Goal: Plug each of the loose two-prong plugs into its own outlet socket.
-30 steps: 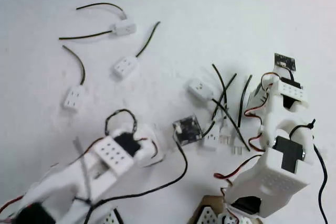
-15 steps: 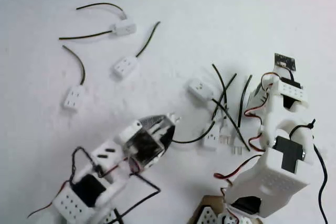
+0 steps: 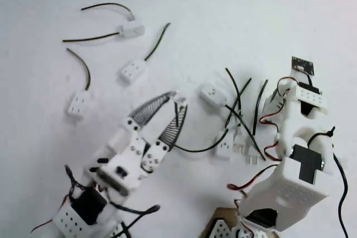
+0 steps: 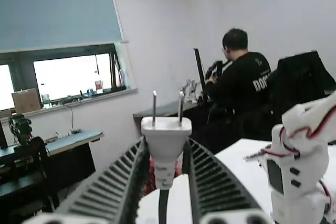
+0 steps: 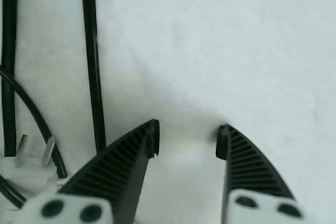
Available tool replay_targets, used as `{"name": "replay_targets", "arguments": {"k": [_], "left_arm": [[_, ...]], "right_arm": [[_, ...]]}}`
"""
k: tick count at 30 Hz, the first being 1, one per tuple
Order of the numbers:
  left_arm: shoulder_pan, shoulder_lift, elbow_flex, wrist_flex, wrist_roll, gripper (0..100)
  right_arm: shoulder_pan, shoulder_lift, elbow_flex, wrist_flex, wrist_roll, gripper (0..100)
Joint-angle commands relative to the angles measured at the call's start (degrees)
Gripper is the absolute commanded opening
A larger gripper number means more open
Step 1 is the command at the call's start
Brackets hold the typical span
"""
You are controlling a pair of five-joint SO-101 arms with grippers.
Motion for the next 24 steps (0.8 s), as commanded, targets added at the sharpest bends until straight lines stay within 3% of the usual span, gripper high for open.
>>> {"name": "replay_targets", "arguments": {"k": [1, 5, 10, 15, 20, 24], "left_arm": [[-0.13, -0.75, -6.07, -2.37, 3.78, 2], [-0.48, -0.75, -7.65, -2.2, 13.27, 2], [-0.57, -0.75, -8.0, -2.73, 13.8, 2], [-0.57, -0.75, -10.9, -2.29, 13.89, 2], [-0.57, -0.75, -10.46, -2.2, 13.89, 2], [-0.57, -0.75, -10.64, -2.2, 13.98, 2]], "right_arm": [[0.22, 0.57, -0.35, -2.07, -0.62, 21.2], [0.22, -0.04, -0.35, -1.89, -0.62, 21.2], [0.13, -8.04, -7.56, 8.31, -0.62, 21.2], [-2.68, -23.87, -26.64, 23.25, -0.53, 21.2], [-13.85, -37.67, -42.37, 27.12, -0.53, 21.2], [-32.04, -45.41, -48.88, 26.77, -0.26, 21.1]]}}
